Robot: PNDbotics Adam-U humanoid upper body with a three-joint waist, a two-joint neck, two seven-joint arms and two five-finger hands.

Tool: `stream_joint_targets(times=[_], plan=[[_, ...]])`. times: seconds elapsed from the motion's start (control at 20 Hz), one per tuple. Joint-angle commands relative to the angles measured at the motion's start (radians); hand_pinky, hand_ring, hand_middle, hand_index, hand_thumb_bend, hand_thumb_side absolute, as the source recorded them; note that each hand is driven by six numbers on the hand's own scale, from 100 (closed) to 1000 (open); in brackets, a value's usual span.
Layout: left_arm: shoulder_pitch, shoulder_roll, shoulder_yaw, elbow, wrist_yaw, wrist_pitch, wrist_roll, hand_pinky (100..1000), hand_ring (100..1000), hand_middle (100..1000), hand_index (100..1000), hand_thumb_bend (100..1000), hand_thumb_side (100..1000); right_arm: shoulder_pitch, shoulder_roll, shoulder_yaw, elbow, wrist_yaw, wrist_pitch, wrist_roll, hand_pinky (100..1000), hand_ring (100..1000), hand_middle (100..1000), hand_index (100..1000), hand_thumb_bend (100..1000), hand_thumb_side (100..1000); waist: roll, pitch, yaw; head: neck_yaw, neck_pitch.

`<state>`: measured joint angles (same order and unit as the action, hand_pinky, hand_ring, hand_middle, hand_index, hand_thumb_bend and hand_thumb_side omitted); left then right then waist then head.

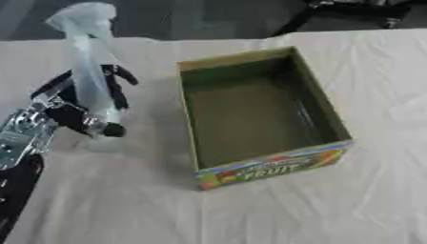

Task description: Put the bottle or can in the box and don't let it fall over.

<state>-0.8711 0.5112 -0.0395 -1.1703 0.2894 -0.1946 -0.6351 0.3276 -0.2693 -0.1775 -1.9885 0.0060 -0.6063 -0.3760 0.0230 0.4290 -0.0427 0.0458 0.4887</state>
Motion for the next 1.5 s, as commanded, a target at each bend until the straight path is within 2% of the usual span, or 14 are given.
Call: stream_joint_targets(times=[0.05, 0.1, 0.5, 0.85, 1.05, 1.1, 1.2, 1.5], plan=[[-0.015, 0.023, 0.006, 0.003, -0.008, 0.006, 0.021, 513, 213, 644, 100, 601, 264, 0.004, -0.011, -0.002, -0.011, -0.004, -0.001, 0.003, 1000, 1000, 1000, 985, 100, 470, -0.001, -0.014, -0.001, -0.001, -0.013], [-0.016, 0.022, 0.004, 0.001, -0.007, 0.009, 0.023, 511, 211, 643, 100, 588, 230, 0.003, -0.011, -0.002, -0.011, -0.004, -0.001, 0.004, 1000, 1000, 1000, 985, 100, 467, -0.001, -0.014, -0.001, -0.001, -0.013], [-0.017, 0.022, 0.002, -0.004, 0.026, 0.032, 0.03, 505, 205, 644, 100, 517, 244, 0.002, -0.011, -0.001, -0.011, -0.005, 0.001, 0.007, 1000, 1000, 1000, 985, 100, 470, -0.002, -0.013, -0.004, -0.001, -0.014], [-0.02, 0.036, 0.01, -0.017, 0.093, 0.032, 0.065, 504, 203, 633, 100, 514, 218, 0.007, -0.012, -0.003, -0.011, -0.01, -0.003, 0.007, 1000, 1000, 1000, 985, 100, 470, -0.001, -0.019, -0.005, -0.001, -0.009], [-0.019, 0.047, 0.01, -0.032, 0.138, 0.022, 0.081, 513, 209, 636, 100, 500, 221, 0.011, -0.014, -0.004, -0.011, -0.017, -0.003, 0.009, 1000, 1000, 1000, 985, 100, 470, 0.001, -0.025, -0.004, -0.002, -0.007], [-0.019, 0.05, 0.01, -0.035, 0.146, 0.021, 0.082, 518, 212, 637, 100, 522, 239, 0.012, -0.015, -0.005, -0.011, -0.018, -0.003, 0.009, 1000, 1000, 1000, 986, 100, 482, 0.002, -0.026, -0.004, -0.003, -0.006], [-0.017, 0.055, 0.009, -0.043, 0.16, 0.018, 0.083, 526, 217, 640, 100, 506, 212, 0.014, -0.016, -0.008, -0.011, -0.02, -0.003, 0.008, 1000, 1000, 1000, 985, 100, 470, 0.003, -0.029, -0.004, -0.004, -0.003], [-0.012, 0.087, -0.002, -0.097, 0.196, 0.008, 0.06, 554, 235, 653, 100, 510, 216, 0.028, -0.025, -0.013, -0.011, -0.028, -0.007, 0.007, 1000, 1000, 1000, 986, 100, 470, 0.011, -0.048, 0.005, -0.017, 0.02]])
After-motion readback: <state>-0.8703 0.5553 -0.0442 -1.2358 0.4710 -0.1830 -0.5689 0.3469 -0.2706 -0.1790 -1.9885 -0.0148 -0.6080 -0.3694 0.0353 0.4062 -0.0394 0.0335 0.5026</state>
